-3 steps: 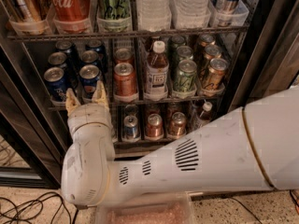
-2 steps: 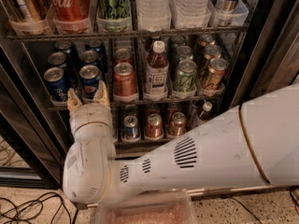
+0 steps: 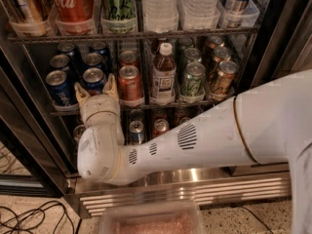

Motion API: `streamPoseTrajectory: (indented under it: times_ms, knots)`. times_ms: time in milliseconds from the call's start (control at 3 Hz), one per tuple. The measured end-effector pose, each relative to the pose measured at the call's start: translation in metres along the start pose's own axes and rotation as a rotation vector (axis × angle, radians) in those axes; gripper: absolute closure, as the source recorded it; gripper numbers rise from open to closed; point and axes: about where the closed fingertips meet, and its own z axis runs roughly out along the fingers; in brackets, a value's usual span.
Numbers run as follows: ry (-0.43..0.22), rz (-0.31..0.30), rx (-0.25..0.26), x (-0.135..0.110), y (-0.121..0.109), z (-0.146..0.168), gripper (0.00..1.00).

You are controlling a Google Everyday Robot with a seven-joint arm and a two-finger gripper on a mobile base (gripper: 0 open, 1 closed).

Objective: Pick pepsi can from middle shelf of fridge

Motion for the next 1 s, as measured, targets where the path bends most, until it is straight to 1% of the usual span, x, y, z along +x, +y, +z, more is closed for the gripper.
streamPoseTrajectory:
  times_ms: [333,667,1000]
  knots:
    - [0.003,0.0,0.003,-0.0012,0.0002,0.0066,0.34]
    - [0.005,-0.001,0.008,-0.0011,0.0002,0.01,0.52]
    - [0.006,-0.002,0.011,0.0016,-0.0002,0.0108,0.76]
